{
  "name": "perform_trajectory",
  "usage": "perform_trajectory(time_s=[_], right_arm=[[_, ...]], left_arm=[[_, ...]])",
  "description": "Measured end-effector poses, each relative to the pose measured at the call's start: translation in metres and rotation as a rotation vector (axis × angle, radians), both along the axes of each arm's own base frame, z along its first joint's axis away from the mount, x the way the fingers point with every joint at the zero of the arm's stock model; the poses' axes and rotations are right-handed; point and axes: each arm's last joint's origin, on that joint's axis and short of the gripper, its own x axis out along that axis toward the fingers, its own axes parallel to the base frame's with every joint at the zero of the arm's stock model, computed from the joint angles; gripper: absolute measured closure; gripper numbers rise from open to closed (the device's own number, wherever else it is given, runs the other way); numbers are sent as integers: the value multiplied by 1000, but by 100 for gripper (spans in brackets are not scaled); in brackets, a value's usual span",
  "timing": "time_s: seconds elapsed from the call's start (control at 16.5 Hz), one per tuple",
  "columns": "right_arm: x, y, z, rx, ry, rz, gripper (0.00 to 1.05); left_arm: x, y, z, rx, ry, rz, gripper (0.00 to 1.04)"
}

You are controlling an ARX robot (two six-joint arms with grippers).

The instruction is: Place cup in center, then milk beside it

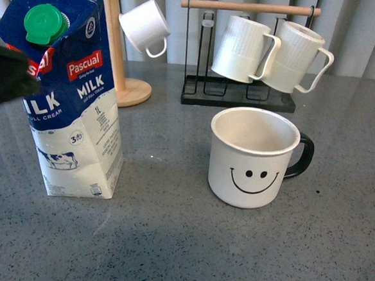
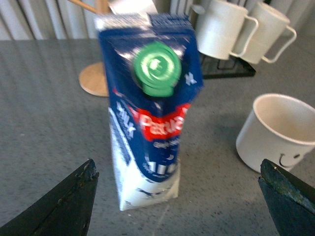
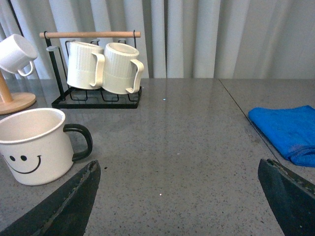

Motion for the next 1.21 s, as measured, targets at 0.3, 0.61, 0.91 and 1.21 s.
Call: perform_trajectory(time_s=[0.3,0.61,0.91,1.21], right_arm=[[0,0,0,0,0,0,7],[0,0,0,0,0,0,7],[0,0,0,0,0,0,7],[0,0,0,0,0,0,7]], left_arm=[[21,-25,-21,42,61,38,7],[36,-32,-32,10,65,45,7],[64,-29,-42,-33,58,99,7],[74,-31,-43,-57,49,108,34]])
